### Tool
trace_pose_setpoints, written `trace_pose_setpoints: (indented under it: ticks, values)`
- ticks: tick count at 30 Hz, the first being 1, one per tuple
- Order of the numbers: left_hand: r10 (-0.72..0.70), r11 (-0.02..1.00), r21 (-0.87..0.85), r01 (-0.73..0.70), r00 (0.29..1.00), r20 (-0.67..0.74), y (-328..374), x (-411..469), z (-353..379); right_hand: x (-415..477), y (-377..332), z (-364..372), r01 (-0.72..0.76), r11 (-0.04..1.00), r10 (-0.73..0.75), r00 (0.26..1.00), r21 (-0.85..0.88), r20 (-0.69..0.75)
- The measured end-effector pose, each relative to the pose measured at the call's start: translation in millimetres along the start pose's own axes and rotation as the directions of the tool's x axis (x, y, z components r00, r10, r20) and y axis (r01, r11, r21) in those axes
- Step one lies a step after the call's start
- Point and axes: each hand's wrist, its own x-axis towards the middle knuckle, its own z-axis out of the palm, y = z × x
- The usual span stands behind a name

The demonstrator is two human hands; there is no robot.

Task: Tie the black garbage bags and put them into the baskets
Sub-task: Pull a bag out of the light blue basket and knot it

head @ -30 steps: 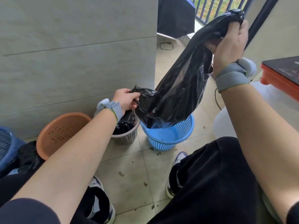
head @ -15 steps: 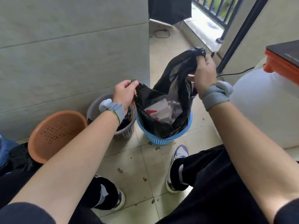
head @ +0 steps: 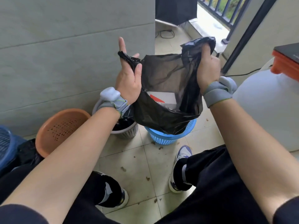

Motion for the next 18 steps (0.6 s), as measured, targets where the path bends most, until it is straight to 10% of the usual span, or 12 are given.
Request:
trace_pose_setpoints:
  ticks: [7, 18]
  values:
    - [-0.125, 0.991, -0.018, 0.132, 0.87, -0.477, 2, 0, -40, -19, -18, 2, -0.092, 0.977, 0.075, 0.993, 0.194, 0.094]
    - [-0.666, 0.691, -0.569, 0.445, 0.698, -0.263, -19, -27, -100, -75, -4, 45, -0.287, 0.931, 0.156, 0.87, 0.225, 0.467]
